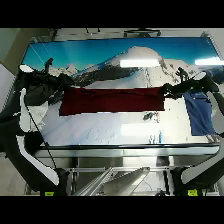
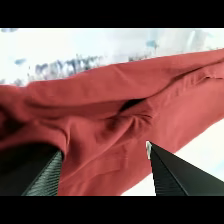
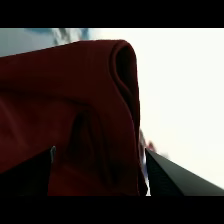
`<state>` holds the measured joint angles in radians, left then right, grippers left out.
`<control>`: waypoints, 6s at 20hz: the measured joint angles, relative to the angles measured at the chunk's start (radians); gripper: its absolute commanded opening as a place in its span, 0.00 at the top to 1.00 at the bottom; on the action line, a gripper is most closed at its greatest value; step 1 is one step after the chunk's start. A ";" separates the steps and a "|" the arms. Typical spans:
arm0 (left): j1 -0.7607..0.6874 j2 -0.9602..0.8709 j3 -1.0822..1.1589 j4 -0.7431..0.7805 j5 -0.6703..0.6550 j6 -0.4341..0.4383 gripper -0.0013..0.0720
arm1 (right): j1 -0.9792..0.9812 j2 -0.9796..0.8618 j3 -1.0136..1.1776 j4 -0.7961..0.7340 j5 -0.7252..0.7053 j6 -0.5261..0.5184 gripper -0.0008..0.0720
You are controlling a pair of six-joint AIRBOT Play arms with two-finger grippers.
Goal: Fold the shirts.
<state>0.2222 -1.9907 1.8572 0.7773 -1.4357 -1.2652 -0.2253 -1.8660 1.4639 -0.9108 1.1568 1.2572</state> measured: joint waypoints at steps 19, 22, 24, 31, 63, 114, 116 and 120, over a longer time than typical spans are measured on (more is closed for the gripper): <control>-0.160 -0.005 0.064 -0.064 -0.077 -0.007 0.97 | -0.003 0.015 0.105 0.203 0.176 -0.090 0.96; -0.322 -0.040 0.017 -0.067 0.045 -0.003 0.97 | -0.009 0.084 0.183 0.228 0.261 -0.067 0.96; -0.433 -0.083 0.033 -0.079 0.115 -0.011 0.97 | -0.010 0.134 0.237 0.248 0.316 -0.043 0.96; -0.691 -0.266 0.187 -0.093 0.260 -0.060 0.97 | -0.010 0.235 0.299 0.413 0.383 -0.018 0.96; 0.137 0.461 0.120 -1.205 -0.401 0.250 0.96 | 0.584 -0.130 0.306 0.636 -0.203 -0.119 0.41; -0.100 0.457 -0.040 -1.133 -0.404 0.254 0.96 | -0.547 0.562 -0.436 -0.496 0.236 0.621 0.91; -0.110 0.457 -0.040 -1.133 -0.404 0.254 0.96 | -0.549 0.565 -0.439 -0.504 0.257 0.621 0.14; -0.117 0.457 -0.040 -1.133 -0.405 0.254 0.96 | -0.550 0.566 -0.370 -0.507 0.378 0.609 0.01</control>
<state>0.1047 -1.5337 1.8168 -0.3561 -1.8408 -1.0107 -0.7757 -1.2999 1.0935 -1.4178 1.5349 1.8660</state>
